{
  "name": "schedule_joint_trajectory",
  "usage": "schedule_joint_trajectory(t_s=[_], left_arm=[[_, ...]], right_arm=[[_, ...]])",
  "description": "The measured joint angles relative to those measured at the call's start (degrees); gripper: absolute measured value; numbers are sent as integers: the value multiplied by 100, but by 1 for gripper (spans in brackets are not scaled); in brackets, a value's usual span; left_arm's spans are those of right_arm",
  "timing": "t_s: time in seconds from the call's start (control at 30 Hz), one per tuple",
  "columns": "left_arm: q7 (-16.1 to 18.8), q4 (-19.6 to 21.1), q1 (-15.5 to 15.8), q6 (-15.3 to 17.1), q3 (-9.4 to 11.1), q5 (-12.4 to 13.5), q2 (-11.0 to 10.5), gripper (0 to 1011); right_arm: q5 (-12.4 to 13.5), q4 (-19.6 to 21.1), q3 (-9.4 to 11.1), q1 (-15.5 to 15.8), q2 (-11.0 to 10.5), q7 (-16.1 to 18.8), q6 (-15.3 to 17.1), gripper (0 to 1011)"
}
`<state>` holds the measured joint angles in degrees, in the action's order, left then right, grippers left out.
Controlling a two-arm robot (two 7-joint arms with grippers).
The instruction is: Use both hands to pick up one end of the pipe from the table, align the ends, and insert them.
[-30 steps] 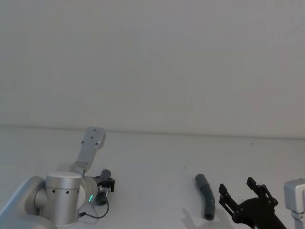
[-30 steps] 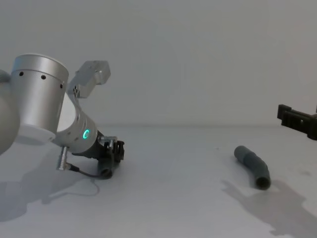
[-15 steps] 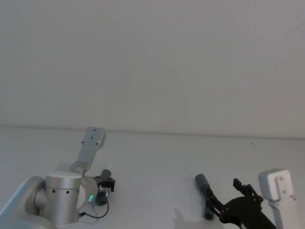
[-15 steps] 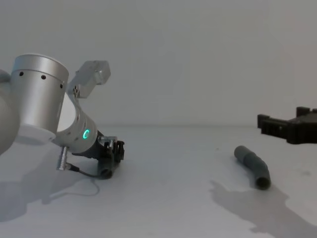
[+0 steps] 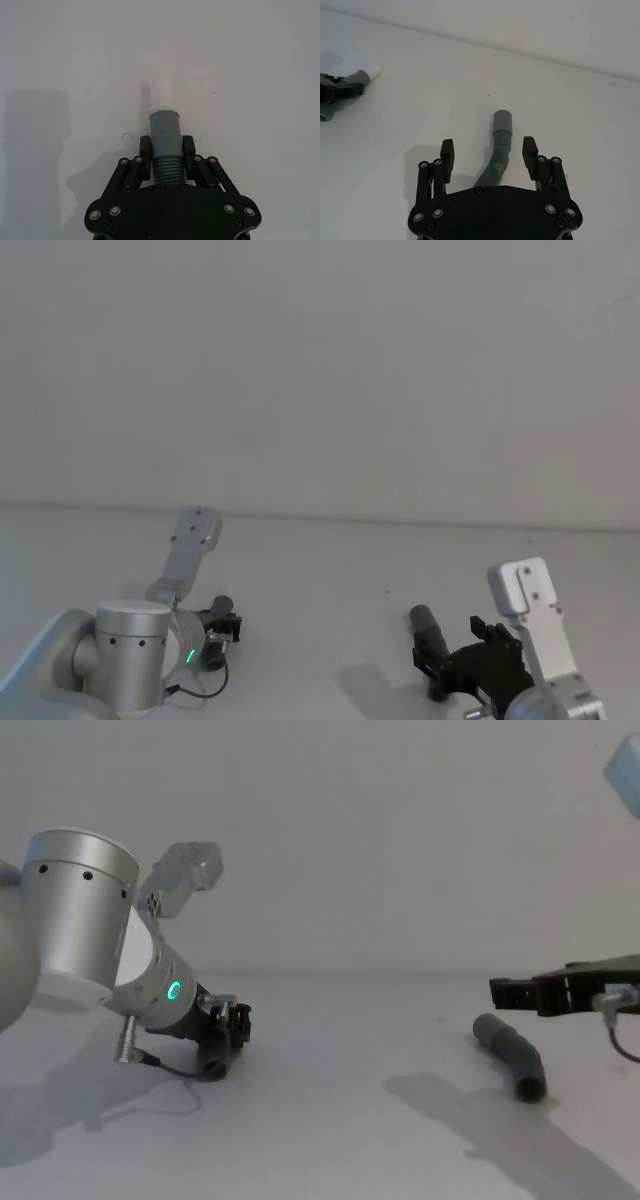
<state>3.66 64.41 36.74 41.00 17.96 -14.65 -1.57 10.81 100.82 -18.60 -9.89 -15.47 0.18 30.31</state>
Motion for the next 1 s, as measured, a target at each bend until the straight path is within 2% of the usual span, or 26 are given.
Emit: schedule_joint_trajectory(t_s=[0.17, 0.37, 0.7, 1.0], left_arm=[[0, 0, 0, 0, 0, 0, 0, 336], [0, 0, 0, -1, 0, 0, 0, 336], [0, 0, 0, -1, 0, 0, 0, 336], [0, -1, 0, -1, 0, 0, 0, 336]], right_arm=[[-60, -183, -1, -210, 236, -200, 318, 828], [-166, -514, 74, -495, 642, -617, 651, 828], [-291, -1041, 229, -836, 1157, -1143, 880, 828], [-332, -1362, 303, -983, 1420, -1345, 1015, 828]])
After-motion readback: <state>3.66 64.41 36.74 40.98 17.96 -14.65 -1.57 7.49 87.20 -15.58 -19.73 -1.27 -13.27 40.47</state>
